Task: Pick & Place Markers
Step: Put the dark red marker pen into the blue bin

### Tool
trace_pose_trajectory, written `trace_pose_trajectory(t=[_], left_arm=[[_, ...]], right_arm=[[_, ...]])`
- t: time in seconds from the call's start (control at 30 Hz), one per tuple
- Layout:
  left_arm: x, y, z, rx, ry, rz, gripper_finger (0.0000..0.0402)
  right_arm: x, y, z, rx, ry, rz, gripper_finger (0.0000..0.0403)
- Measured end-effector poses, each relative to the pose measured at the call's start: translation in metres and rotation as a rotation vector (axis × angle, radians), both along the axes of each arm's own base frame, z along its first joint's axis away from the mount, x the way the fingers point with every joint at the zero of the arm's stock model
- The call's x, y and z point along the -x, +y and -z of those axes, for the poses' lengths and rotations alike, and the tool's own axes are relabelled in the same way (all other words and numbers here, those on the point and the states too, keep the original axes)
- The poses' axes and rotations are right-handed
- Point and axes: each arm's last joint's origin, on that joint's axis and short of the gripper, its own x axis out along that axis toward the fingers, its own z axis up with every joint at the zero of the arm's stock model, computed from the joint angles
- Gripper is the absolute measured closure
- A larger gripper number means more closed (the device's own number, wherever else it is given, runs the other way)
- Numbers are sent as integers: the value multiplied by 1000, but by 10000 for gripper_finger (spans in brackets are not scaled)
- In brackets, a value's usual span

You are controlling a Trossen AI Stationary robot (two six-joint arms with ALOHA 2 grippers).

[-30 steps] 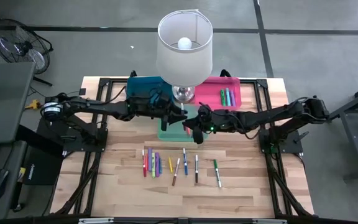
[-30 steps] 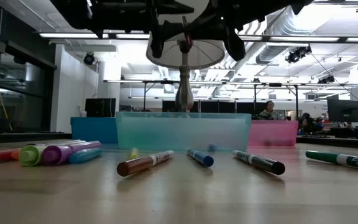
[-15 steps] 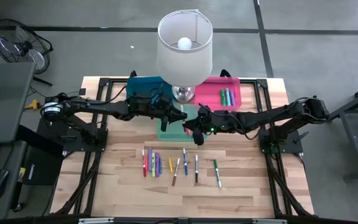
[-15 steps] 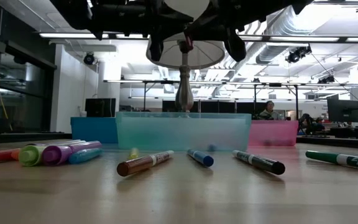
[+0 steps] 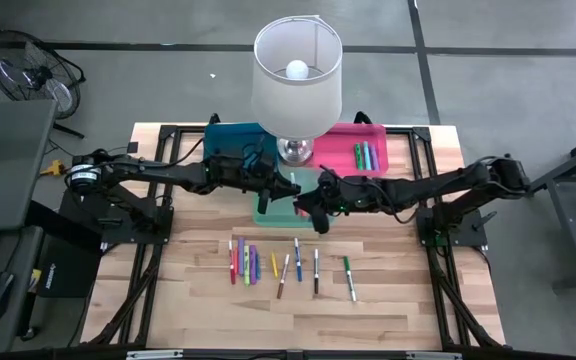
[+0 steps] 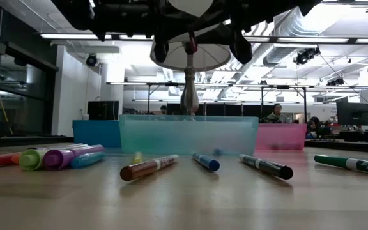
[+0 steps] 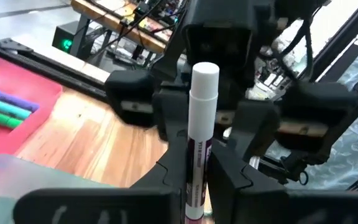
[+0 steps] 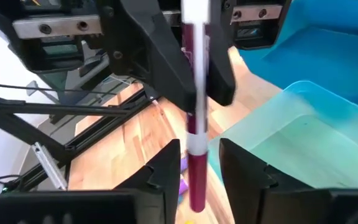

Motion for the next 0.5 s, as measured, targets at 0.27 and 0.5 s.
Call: trace_pose_trajectory(t=[0.27, 0.5], left_arm=[[0, 1, 6, -9, 61, -22, 371], [17, 1, 6, -89, 214, -108, 371]], right_arm=[[16, -1, -16, -17, 2, -2, 289], [37, -2, -28, -46, 32, 5, 289]])
